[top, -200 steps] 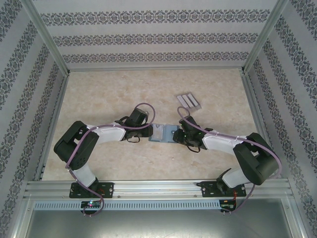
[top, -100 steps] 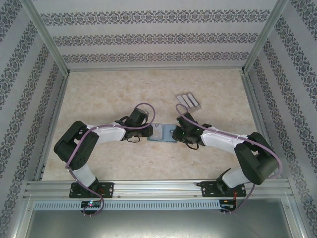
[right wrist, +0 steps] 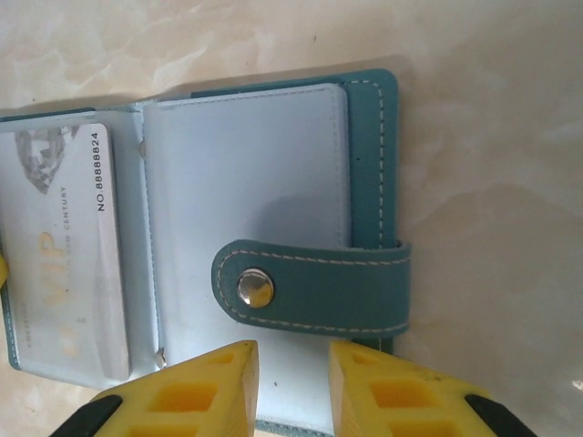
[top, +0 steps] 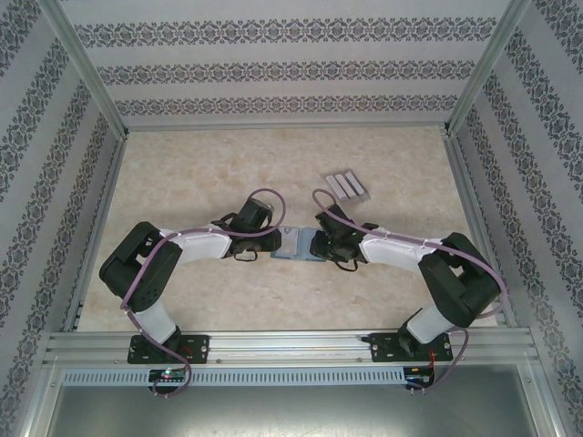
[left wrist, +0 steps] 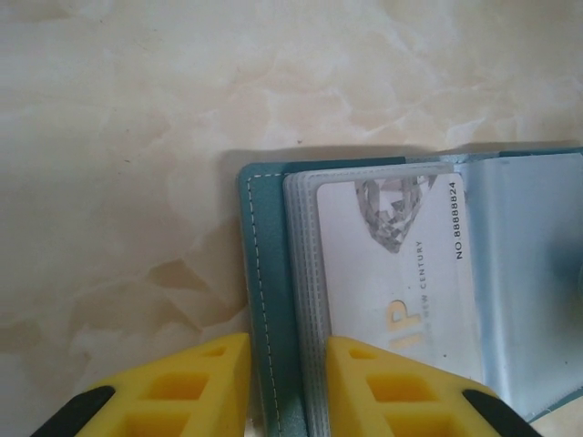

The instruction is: Put the credit cards into the card holder

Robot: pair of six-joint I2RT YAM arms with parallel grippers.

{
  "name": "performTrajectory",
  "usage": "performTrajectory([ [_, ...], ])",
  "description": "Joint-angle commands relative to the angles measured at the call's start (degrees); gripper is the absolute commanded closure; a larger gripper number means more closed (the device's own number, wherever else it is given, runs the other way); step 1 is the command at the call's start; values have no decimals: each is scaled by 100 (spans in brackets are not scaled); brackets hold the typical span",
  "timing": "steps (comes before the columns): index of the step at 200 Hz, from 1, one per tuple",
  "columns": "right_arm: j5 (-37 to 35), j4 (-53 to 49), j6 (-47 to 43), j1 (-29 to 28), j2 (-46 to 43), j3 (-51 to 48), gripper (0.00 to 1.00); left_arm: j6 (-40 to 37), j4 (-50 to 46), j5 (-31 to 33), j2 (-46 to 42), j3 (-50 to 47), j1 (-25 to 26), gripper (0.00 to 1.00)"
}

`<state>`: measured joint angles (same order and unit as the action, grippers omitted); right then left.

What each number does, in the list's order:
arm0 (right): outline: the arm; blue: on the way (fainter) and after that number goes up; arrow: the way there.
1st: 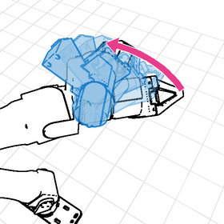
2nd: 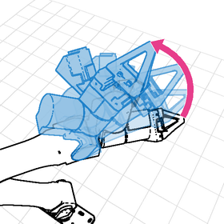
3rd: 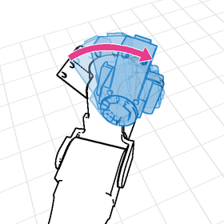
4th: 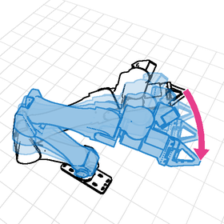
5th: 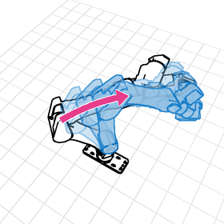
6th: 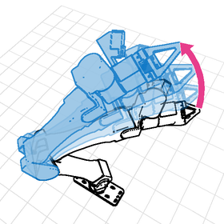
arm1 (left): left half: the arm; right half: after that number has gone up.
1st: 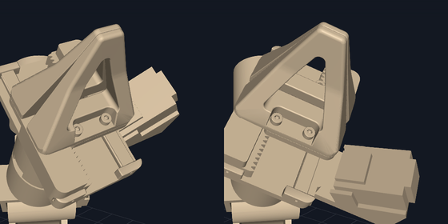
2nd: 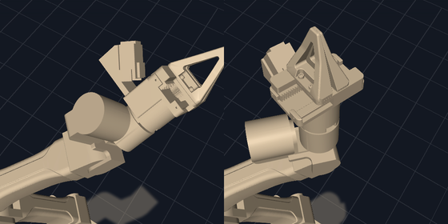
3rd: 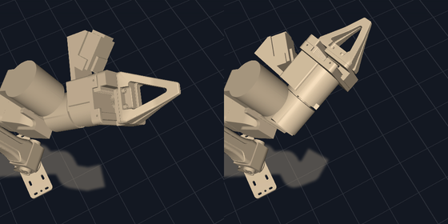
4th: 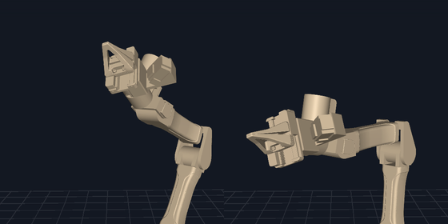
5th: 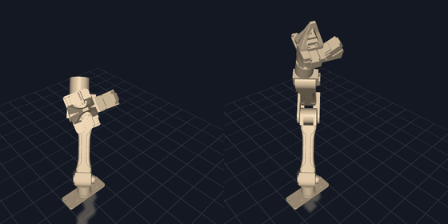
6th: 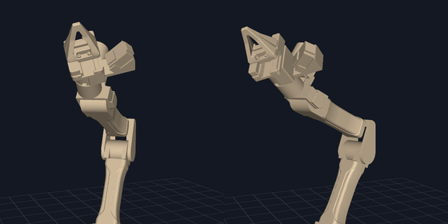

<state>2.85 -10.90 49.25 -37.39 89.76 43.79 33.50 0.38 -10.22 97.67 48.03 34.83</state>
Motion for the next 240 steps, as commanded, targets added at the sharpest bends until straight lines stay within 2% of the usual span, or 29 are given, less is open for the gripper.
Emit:
performTrajectory([
  [1, -70, -8, -27, -58, 188, 174, 72, 87, -247, 119, 59, 141, 51, 72],
  [20, -91, -19, -26, -101, 278, 215, 64, 94, -290, 178, 68, 168, 54, 72],
  [72, -111, 29, -52, -195, 346, 267, 63, 139, -273, 132, 121, 167, 52, 72],
  [110, 154, 413, 29, -235, 482, 264, 55, 148, -280, 202, 91, 155, 51, 73],
  [134, 192, 588, 9, -279, 404, 281, 54, 243, -132, 167, 79, 72, 52, 73],
  [201, 800, 1907, 225, -258, 409, 31, 55, 358, -84, 341, -121, -77, -17, 73],
  [240, 923, 1950, 184, -243, 501, 187, 55, 419, -28, 346, -262, -196, -118, 73],
])
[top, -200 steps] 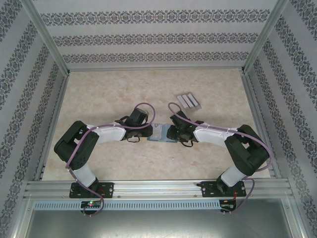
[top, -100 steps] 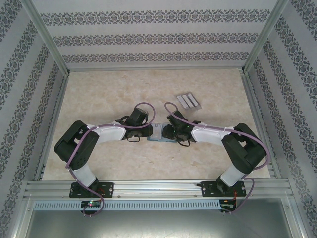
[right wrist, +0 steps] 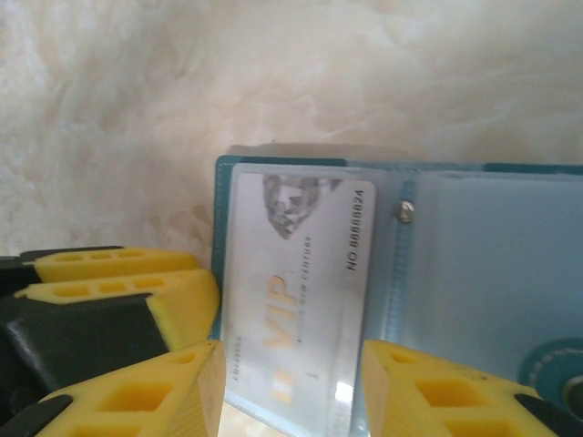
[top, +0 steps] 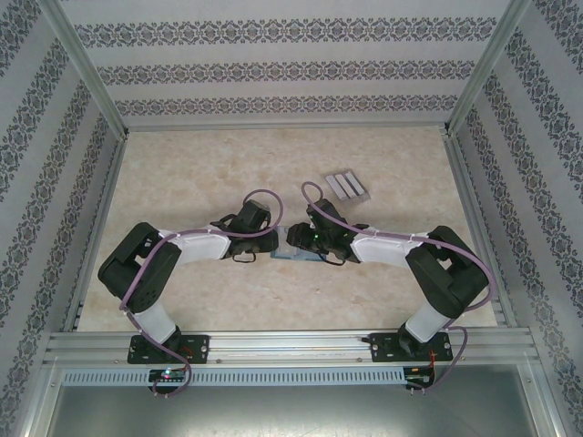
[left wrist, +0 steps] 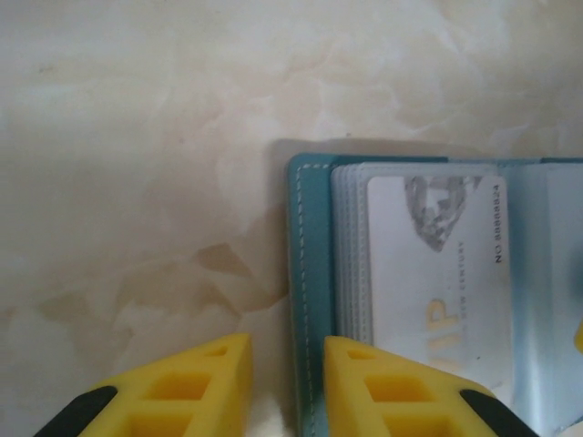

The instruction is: Put the credit cards into the card holder

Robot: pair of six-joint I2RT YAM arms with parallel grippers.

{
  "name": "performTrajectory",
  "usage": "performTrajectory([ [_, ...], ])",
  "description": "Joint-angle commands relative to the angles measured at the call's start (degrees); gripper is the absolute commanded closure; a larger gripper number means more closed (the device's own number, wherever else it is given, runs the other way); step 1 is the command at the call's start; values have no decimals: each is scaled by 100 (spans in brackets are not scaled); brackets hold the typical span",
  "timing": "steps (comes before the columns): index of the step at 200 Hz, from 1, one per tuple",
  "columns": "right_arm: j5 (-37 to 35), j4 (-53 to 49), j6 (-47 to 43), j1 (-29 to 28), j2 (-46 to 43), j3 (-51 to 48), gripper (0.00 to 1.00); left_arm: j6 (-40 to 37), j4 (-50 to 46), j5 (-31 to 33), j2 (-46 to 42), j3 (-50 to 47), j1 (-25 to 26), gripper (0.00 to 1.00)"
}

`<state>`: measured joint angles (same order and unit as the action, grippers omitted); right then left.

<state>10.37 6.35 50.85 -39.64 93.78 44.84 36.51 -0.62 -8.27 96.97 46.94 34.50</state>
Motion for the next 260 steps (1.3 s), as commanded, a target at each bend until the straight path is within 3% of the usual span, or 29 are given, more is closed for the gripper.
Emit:
performTrajectory([
  [1, 169, 217, 23, -18, 94, 88, 55, 118, 72, 142, -194, -87, -93, 73],
  [45, -659, -559, -136, -30, -682, -189, 50, 63, 4, 142, -202, -71, -130, 73],
  [81, -903, -920, -218, -34, -765, -412, 46, 168, 116, 93, -117, -95, -136, 72],
  [156, -904, -907, -162, -109, -130, -341, 44, 181, 102, -4, 3, -43, -137, 72],
  [260, -211, -327, -87, -206, 394, 347, 46, 247, 133, -100, 105, -26, -132, 72],
])
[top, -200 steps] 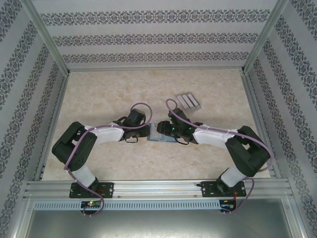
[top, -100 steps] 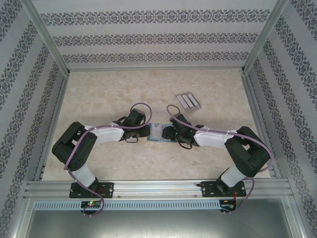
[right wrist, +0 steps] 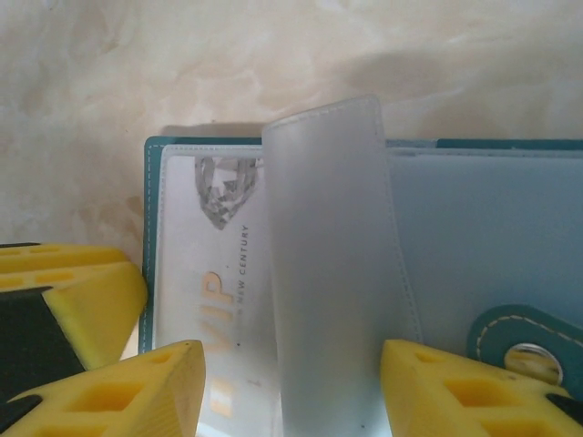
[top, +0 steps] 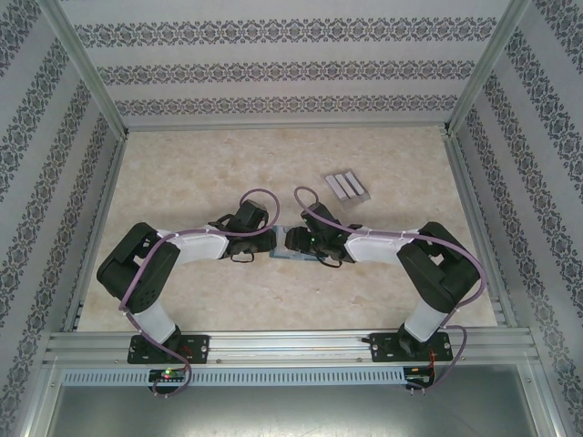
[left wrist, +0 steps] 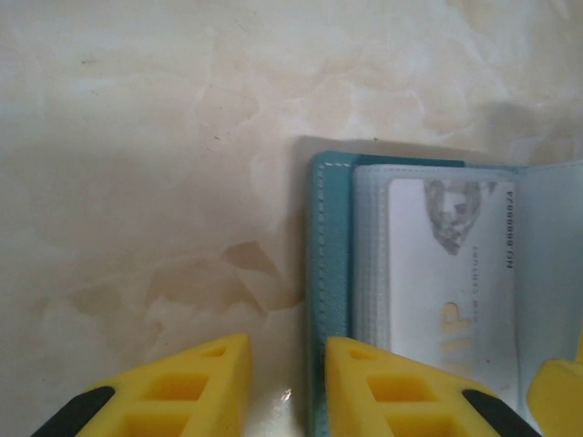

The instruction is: Put the credit cards into the card holder

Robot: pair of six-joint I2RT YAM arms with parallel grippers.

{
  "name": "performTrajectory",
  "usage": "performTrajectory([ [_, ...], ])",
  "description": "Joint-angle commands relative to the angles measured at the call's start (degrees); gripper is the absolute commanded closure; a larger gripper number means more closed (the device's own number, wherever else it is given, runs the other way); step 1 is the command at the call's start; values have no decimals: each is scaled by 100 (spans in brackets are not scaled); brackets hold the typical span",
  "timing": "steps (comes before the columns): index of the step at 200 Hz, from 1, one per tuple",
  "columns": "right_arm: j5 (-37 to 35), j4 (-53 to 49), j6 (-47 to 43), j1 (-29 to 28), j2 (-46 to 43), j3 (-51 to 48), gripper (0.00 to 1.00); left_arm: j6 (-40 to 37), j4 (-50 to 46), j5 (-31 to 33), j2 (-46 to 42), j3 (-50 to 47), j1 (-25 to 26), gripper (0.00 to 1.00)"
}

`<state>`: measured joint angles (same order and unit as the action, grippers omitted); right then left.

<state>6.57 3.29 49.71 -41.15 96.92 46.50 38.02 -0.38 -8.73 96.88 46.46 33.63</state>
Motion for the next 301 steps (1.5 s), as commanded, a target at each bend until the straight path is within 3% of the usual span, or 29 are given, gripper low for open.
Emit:
performTrajectory([
  [1, 169, -21, 15, -58, 71, 187, 46, 89, 104, -52, 108, 22, -47, 72],
  [61, 102, 25, -265, -17, -765, 7, 48, 99, 133, -143, 112, 31, -48, 72],
  [131, -861, -673, -518, 228, -2125, -735, 46, 85, 147, -148, 121, 26, -46, 72],
  [192, -234, -462, -216, 379, -1499, -935, 44, 52, 89, -104, 103, 59, -48, 72],
  [301, 70, -113, -106, 358, -938, -695, 46, 30, 81, -51, 28, 23, -53, 72],
])
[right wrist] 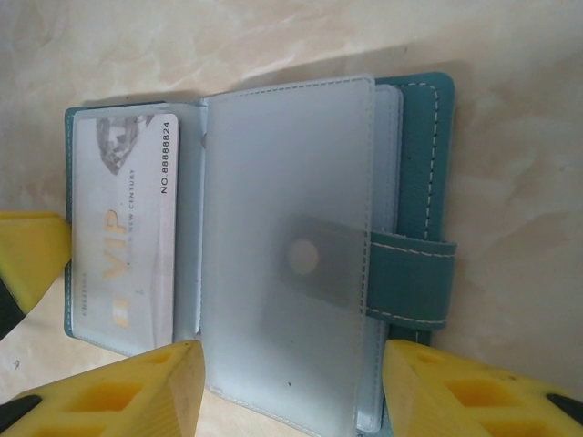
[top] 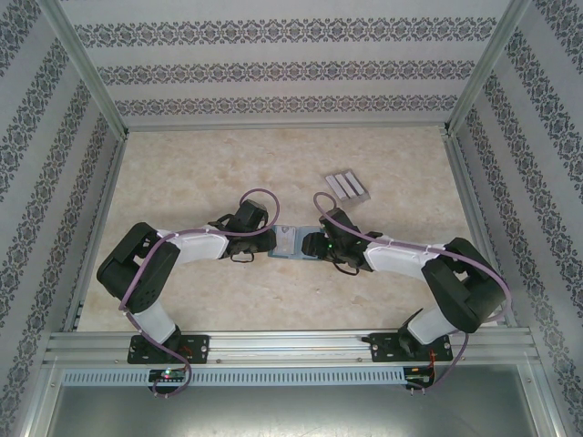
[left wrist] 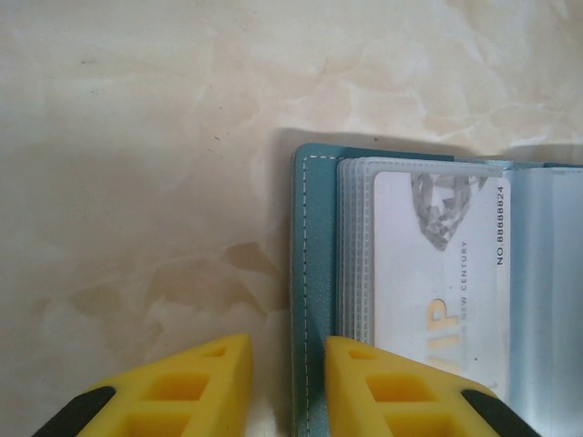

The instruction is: Put the credit cards into the card holder

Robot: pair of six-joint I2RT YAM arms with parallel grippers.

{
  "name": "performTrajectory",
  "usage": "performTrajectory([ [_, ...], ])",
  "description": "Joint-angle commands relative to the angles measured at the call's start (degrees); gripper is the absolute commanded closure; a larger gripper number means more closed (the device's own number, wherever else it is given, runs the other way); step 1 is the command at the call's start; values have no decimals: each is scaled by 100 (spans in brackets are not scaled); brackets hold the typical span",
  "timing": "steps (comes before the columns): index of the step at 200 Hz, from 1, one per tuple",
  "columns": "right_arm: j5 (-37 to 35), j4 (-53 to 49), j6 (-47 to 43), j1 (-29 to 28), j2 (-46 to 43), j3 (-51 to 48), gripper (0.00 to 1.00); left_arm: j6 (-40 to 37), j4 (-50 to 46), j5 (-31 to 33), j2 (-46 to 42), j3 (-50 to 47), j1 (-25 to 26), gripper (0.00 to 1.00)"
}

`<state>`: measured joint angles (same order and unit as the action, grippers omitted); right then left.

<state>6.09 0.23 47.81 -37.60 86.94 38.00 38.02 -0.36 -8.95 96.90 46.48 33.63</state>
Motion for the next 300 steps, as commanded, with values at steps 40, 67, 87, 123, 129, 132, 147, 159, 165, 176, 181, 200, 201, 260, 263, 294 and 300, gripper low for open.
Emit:
performTrajectory([
  [40, 103, 219, -2, -30, 3, 234, 47, -2, 54, 147, -153, -50, -67, 72],
  [67, 138, 257, -4, -32, 49, 268, 47, -8, 1, 227, -197, -44, -97, 72],
  [87, 164, 217, -70, -48, 78, 335, 48, -12, 13, 287, -282, -90, -118, 72],
  [123, 172, 308, -136, -107, 68, 372, 49, 15, 36, 441, -471, -219, -179, 72],
  [129, 241, 371, -170, -129, 100, 391, 50, 21, 36, 496, -508, -243, -185, 72],
  [132, 284, 401, -200, -138, 122, 419, 50, 19, 36, 525, -527, -249, -191, 72],
  [147, 461, 408, -409, -291, 313, 660, 50, 46, 8, 702, -637, -314, -232, 71],
  [159, 530, 375, -570, -451, 542, 905, 50, 112, -69, 816, -671, -341, -296, 69],
  [165, 548, 392, -607, -512, 663, 1011, 50, 167, -114, 834, -662, -344, -343, 69],
  [176, 598, 432, -616, -602, 869, 1192, 49, 265, -115, 801, -642, -401, -476, 69],
  [181, 626, 465, -610, -636, 959, 1258, 49, 296, -92, 775, -645, -438, -552, 69],
  [200, 793, 597, -598, -677, 1241, 1483, 47, 478, 74, 630, -714, -652, -817, 67],
  [201, 804, 599, -593, -678, 1257, 1496, 47, 482, 90, 622, -720, -659, -842, 67],
  [260, 742, 148, -999, -320, 630, 1597, 44, 574, 313, 448, -987, -951, -1168, 65],
  [263, 743, 118, -1003, -277, 580, 1579, 44, 574, 309, 450, -989, -955, -1172, 65],
  [294, 626, -208, -1179, 189, 74, 1444, 44, 538, 339, 385, -989, -941, -1167, 65],
  [300, 487, -344, -1241, 254, -18, 1435, 44, 506, 378, 313, -1002, -946, -1164, 64],
])
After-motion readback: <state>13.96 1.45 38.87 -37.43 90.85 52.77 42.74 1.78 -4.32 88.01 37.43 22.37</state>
